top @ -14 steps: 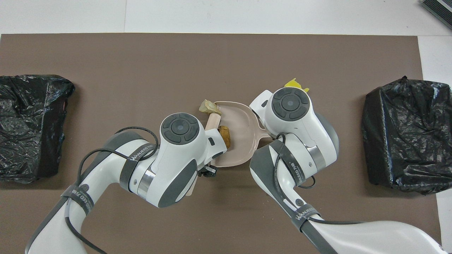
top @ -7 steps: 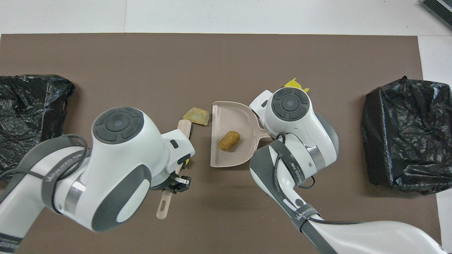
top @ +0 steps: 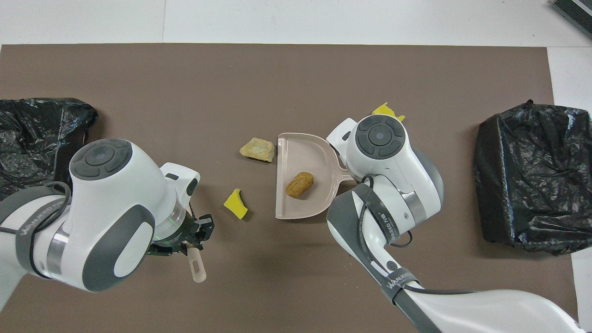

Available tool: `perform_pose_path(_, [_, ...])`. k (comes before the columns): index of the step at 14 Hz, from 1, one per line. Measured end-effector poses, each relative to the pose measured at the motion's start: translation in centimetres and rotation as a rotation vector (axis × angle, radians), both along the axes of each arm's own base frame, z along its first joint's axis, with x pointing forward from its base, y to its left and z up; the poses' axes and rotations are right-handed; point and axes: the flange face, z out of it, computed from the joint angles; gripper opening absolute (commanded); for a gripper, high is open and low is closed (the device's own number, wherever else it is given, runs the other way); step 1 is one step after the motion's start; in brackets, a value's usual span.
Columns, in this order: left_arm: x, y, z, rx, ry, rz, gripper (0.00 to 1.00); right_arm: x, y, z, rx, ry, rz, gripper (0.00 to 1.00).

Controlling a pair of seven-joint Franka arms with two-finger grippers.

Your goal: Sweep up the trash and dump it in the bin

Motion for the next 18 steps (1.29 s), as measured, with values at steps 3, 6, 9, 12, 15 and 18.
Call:
perform_pose_path(3, [-1.4, -1.2, -2.8, 0.027, -0.056, 0.092, 0.0, 0.0, 0.0, 0.0, 0.001, -0.002, 0.001, 0.0])
perform_pose_path(6, [-4.2, -5.5, -5.0, 0.013, -0.097, 0.091, 0.0, -0.1, 0.0, -0.2, 0.001, -0.001, 0.001, 0.0])
perform_pose_path(9, [-5.2, -8.3, -6.5, -0.017, -0.139, 0.114, 0.0, -0.1, 0.0, -0.3, 0.002, -0.002, 0.001, 0.0])
perform_pose_path(12, [-4.9, -10.2, -8.3, -0.047, -0.176, 0.134, 0.0, -0.1, 0.0, -0.3, 0.002, -0.002, 0.001, 0.0])
perform_pose_path(15, [-3.7, -11.1, -8.2, -0.084, -0.225, 0.151, 0.0, -0.1, 0.0, -0.3, 0.002, -0.002, 0.001, 0.0])
perform_pose_path(18, [-1.4, -13.0, -6.3, -0.137, -0.27, 0.16, 0.0, -0.1, 0.0, -0.3, 0.002, -0.002, 0.001, 0.0])
